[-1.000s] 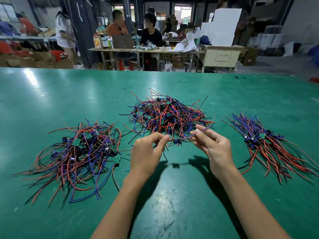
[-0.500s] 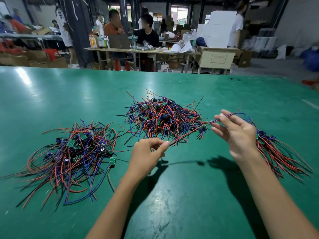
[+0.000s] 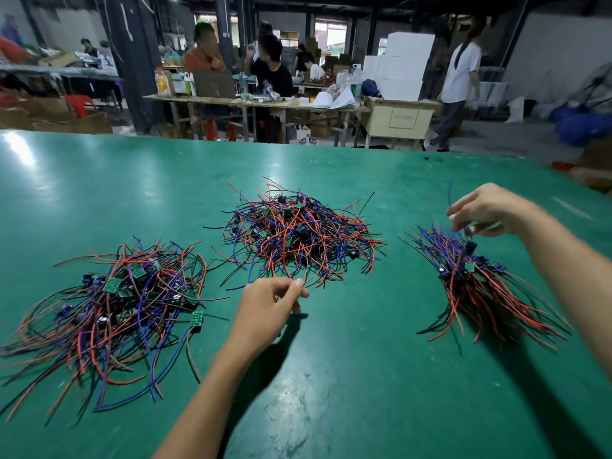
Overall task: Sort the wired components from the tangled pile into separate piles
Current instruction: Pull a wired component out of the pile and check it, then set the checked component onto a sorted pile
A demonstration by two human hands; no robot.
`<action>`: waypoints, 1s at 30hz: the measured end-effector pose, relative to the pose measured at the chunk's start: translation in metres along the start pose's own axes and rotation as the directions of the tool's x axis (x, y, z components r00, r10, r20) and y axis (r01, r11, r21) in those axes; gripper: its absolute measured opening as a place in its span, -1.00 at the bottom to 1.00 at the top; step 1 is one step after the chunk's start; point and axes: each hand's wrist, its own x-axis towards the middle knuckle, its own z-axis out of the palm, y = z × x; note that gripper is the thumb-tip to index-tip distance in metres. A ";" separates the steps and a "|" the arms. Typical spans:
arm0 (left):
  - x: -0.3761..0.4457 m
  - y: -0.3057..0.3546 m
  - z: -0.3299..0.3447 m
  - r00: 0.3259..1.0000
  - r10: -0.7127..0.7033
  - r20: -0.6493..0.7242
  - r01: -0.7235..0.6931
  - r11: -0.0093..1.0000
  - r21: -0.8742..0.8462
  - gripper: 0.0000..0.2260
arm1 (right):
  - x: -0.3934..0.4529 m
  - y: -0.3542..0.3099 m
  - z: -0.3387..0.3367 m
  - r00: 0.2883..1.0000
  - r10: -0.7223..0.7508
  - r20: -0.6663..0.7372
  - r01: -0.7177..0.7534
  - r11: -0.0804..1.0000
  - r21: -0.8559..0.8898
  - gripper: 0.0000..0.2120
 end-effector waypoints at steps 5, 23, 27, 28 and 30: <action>0.000 -0.002 0.001 1.000 -0.023 0.006 0.022 0.999 0.029 -0.72 | 0.026 0.024 0.041 0.988 -0.105 -0.110 0.101 0.994 -0.040 -0.80; 0.002 -0.008 0.002 1.000 -0.001 -0.014 0.003 0.988 0.153 -0.72 | -0.028 0.006 0.146 0.953 -0.292 -0.079 0.238 0.885 -0.399 -0.69; 0.001 -0.008 0.001 1.000 0.001 -0.016 0.002 0.979 0.204 -0.72 | -0.055 0.012 0.190 0.941 -0.318 -0.117 0.221 0.837 -0.500 -0.61; 0.000 -0.008 0.001 1.000 -0.001 -0.015 0.004 0.976 0.216 -0.71 | -0.058 0.015 0.195 0.942 -0.307 -0.136 0.211 0.857 -0.470 -0.59; 0.000 -0.008 0.001 1.000 -0.008 -0.013 0.011 0.971 0.239 -0.71 | -0.058 0.018 0.196 0.946 -0.280 -0.164 0.200 0.900 -0.388 -0.56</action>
